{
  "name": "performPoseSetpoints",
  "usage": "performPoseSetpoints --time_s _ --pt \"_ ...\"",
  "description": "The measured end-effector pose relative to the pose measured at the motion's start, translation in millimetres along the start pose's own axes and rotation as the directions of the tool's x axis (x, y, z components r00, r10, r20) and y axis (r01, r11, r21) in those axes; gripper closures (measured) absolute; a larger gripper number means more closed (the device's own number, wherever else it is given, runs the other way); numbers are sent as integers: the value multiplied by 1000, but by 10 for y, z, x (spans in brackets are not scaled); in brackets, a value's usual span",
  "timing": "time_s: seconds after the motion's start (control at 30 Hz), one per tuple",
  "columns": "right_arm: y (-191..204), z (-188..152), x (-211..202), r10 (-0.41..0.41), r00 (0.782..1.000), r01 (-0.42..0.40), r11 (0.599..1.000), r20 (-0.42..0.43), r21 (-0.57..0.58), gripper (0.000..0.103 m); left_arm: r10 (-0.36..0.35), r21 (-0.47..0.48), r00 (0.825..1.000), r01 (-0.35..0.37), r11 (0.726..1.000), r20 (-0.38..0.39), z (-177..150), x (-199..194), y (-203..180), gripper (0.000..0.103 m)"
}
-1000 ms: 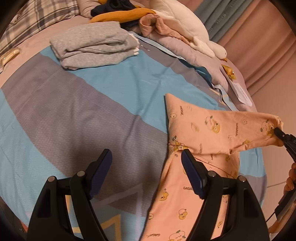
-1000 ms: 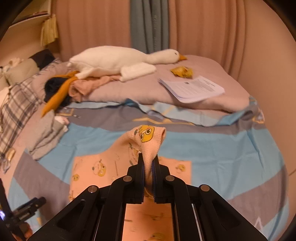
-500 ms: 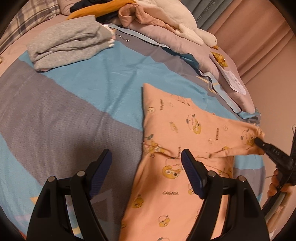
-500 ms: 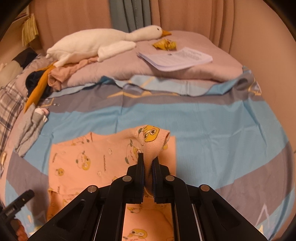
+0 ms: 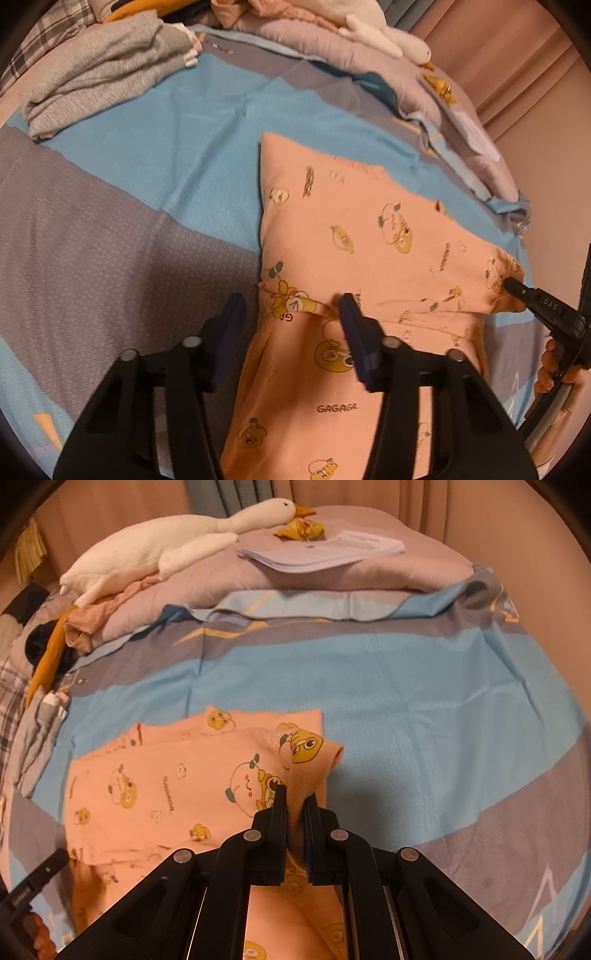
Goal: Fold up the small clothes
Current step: 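Lift the grasped end with the right gripper and fold it over the body, then open the right gripper to release the folded end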
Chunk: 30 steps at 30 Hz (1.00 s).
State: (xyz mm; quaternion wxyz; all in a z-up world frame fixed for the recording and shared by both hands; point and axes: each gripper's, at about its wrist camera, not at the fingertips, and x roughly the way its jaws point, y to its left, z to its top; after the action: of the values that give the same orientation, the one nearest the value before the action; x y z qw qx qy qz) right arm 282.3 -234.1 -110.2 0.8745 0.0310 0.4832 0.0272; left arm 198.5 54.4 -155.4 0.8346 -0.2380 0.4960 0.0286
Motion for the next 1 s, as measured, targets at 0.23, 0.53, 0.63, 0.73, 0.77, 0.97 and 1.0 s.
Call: performPoseSetpoints --time_s 0.23,0.53,0.63,0.73,0.77,0.97,1.0 --pt "-128 -37 201 11 999 -9 999 -49 45 96 45 5 999 -45 999 -8 7 158 41 58" --pt "-328 -51 315 55 996 -48 993 -71 107 95 22 -22 1000 -22 1000 -8 65 169 96 56" --pt "-366 -38 230 20 999 -16 995 -38 103 95 11 -29 1000 -11 1000 -9 76 165 116 56" --pt "-435 -40 155 -3 1000 5 994 -23 109 95 16 -26 1000 -16 1000 -7 60 141 103 56" --pt "-460 -46 138 -1 1000 3 994 -21 112 95 18 -25 1000 -18 1000 -9 46 122 103 56" --pt "-648 -152 61 49 999 -46 982 -9 183 66 -15 -22 1000 15 1000 -21 -111 11 135 57" --pt "-667 -181 68 65 998 -61 979 -13 195 66 -21 -20 1000 20 1000 -23 -137 2 137 57"
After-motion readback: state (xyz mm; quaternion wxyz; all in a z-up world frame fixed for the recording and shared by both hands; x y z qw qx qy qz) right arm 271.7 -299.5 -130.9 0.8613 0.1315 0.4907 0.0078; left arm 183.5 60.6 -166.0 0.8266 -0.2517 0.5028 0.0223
